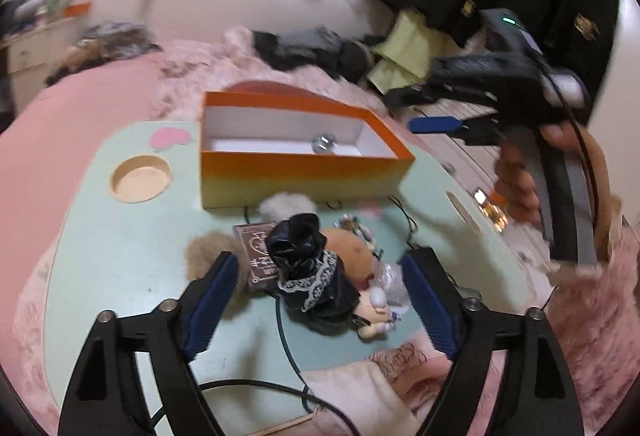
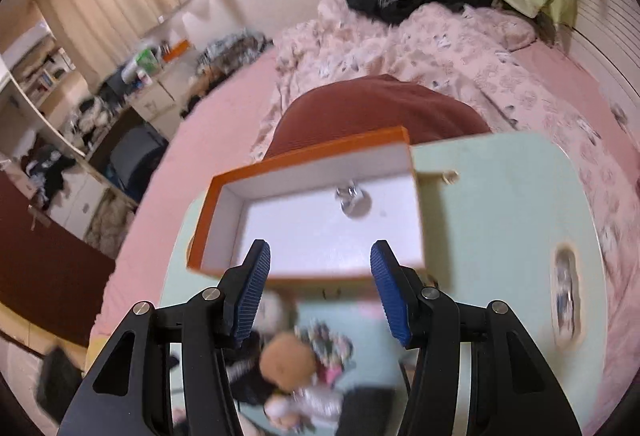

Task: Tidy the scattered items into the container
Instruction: 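Grasp the silver metal knob in the box with the right gripper, then lift the silver knob out and set it on the table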

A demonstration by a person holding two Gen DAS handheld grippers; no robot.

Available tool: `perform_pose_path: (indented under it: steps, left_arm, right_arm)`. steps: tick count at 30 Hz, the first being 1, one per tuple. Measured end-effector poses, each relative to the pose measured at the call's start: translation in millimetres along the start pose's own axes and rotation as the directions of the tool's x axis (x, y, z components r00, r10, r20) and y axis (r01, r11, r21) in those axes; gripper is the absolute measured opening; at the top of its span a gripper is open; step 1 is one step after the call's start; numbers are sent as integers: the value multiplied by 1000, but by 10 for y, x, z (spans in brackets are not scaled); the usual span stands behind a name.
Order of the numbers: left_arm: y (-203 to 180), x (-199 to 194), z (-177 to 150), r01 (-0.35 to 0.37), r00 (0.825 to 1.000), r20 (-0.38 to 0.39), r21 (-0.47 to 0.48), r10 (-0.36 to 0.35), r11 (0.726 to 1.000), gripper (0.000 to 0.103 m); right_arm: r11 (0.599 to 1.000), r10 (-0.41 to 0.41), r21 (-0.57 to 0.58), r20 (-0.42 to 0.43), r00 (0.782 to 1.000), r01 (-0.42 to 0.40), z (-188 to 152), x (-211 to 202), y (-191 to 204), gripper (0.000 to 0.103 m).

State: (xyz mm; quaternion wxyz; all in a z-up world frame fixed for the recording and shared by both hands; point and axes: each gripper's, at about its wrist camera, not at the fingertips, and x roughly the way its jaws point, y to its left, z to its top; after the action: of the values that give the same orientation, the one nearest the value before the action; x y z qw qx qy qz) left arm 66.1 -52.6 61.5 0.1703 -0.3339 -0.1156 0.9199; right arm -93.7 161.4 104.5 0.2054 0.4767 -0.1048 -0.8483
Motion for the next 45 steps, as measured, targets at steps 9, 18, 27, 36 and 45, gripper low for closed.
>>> perform_pose_path:
  steps: [9, 18, 27, 36, 45]
  left_arm:
    - [-244, 258, -235, -96, 993, -68, 64, 100, 993, 89]
    - [-201, 231, -250, -98, 993, -62, 55, 101, 994, 89]
    - [-154, 245, -248, -91, 994, -64, 36, 93, 995, 89]
    - [-97, 279, -246, -102, 992, -73, 14, 103, 995, 89]
    - [36, 245, -231, -137, 989, -57, -32, 135, 990, 89]
  right_arm:
    - [976, -217, -27, -188, 958, 216, 433, 1005, 18, 53]
    - [966, -255, -22, -275, 927, 259, 424, 1380, -51, 36]
    - [958, -286, -76, -129, 949, 278, 400, 1057, 108, 32]
    - [942, -235, -233, 50, 971, 240, -165, 57, 639, 32]
    - [945, -213, -262, -45, 976, 195, -761, 16, 431, 32]
